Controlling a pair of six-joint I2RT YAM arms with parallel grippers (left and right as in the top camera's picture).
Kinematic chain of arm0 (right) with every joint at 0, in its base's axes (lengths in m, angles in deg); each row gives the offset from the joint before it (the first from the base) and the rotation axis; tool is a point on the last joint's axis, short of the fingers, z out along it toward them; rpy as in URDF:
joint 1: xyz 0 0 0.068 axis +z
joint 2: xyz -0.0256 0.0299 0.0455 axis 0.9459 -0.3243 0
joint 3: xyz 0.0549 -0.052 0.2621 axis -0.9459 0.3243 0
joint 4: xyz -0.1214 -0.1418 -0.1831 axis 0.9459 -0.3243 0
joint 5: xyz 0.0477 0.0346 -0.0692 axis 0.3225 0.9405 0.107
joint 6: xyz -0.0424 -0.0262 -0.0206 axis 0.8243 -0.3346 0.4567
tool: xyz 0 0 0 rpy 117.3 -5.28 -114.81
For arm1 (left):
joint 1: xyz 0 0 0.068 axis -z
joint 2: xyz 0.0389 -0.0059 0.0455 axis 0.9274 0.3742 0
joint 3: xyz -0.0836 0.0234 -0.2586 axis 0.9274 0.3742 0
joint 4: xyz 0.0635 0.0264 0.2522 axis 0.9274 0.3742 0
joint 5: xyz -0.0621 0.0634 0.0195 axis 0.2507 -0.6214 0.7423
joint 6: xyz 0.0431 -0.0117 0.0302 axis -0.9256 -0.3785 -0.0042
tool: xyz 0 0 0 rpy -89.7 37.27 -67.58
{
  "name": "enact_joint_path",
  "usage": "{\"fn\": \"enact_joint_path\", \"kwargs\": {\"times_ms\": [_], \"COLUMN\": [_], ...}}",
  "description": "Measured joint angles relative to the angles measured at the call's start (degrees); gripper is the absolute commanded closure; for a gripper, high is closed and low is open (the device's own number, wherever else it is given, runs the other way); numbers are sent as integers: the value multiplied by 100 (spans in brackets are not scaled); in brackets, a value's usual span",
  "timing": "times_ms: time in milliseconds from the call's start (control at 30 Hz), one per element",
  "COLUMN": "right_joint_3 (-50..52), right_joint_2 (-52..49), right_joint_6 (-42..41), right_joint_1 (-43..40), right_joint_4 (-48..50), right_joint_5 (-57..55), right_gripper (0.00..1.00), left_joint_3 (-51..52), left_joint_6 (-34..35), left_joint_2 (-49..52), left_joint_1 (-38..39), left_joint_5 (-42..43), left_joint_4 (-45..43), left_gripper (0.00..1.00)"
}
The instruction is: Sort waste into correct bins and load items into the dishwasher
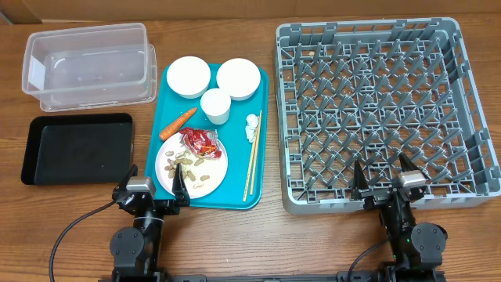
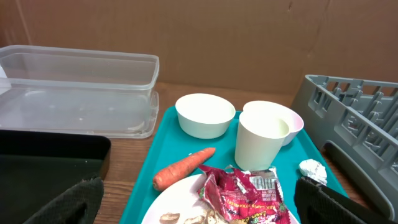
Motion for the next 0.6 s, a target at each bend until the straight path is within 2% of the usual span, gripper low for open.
{"fn": "enact_joint_path", "kwargs": {"times_ms": [600], "right_joint_3": [0], "right_joint_2": [0], "right_joint_6": [-175], "right_joint_1": [-2], "right_joint_4": [168], "right_joint_5": [131], "right_gripper": [0], "left_joint_3": [-2], "left_joint_6": [0], "left_joint_2": [0], "left_joint_1": [0], "left_joint_5": [-20], "left_joint_4": [2], "left_gripper": [0]}}
